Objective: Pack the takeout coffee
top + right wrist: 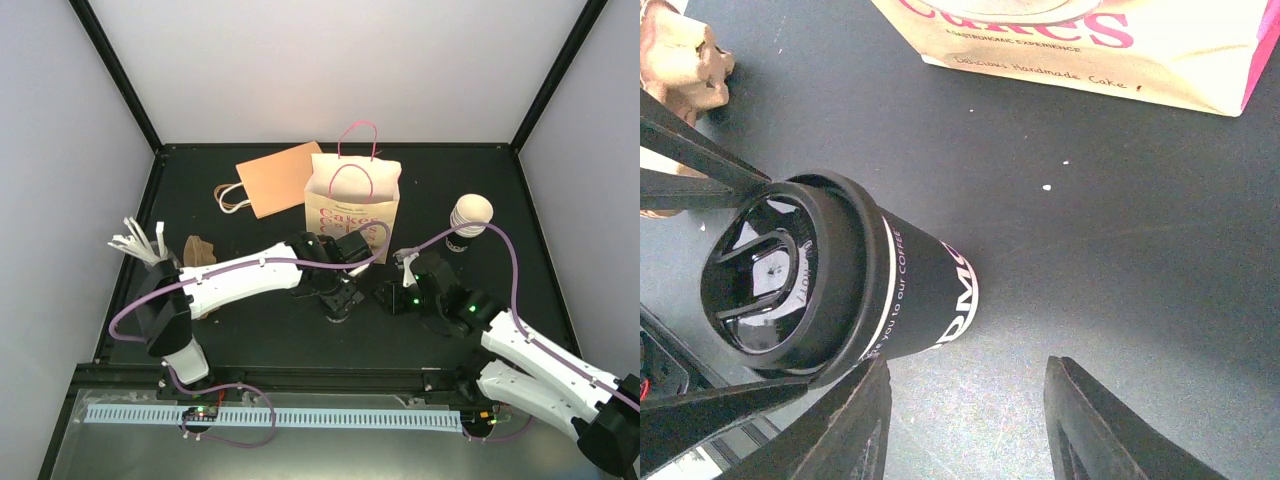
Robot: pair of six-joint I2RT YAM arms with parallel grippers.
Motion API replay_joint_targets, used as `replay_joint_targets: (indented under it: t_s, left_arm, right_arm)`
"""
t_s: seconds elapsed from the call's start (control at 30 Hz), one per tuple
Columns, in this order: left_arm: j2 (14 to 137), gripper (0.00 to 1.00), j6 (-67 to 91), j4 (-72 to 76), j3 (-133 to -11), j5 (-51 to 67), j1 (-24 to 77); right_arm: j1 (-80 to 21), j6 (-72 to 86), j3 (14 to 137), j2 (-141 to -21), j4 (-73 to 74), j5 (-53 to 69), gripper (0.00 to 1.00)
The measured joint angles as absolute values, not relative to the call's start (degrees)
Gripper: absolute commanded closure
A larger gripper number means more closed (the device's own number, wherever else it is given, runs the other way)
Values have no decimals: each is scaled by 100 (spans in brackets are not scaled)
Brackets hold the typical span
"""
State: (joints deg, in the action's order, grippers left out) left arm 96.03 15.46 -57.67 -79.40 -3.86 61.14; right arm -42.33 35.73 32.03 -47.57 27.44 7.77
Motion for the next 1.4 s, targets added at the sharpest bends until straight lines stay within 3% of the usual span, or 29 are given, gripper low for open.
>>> replay_joint_targets:
  t_s: [0.13,0.37,0.57,0.67,0.8,0.97,1.4]
  left_arm:
    - [9583,1,1564,-5778,-7937,-386,6114]
    - [9054,1,1669,-5813,-7950,-390,6114]
    - [7926,1,1881,-5719,-7883,-458,5961]
    - [7006,1,2027,-5513,-7498,-484,5559]
    - [5922,1,2165,-5188,-6772,-403,4812]
    - [5472,1,2198,-5063,-6106,14,3809]
    - [5120,1,2150,-4954,-5649,607,3013]
  right_arm:
    - [-4233,3516,3229,-4777,2768,770,51]
    - [-4233,3135,3555,-4987,2969,790,28]
    - [-4248,2687,4093,-5089,3350,770,17]
    - [-4381,2506,4416,-5266,3524,676,7]
    - [-4904,2344,4919,-5798,3815,327,3]
    - [-5642,2307,5631,-6659,4180,-145,0]
    - [-6176,2171,6971,-8372,4963,-639,0]
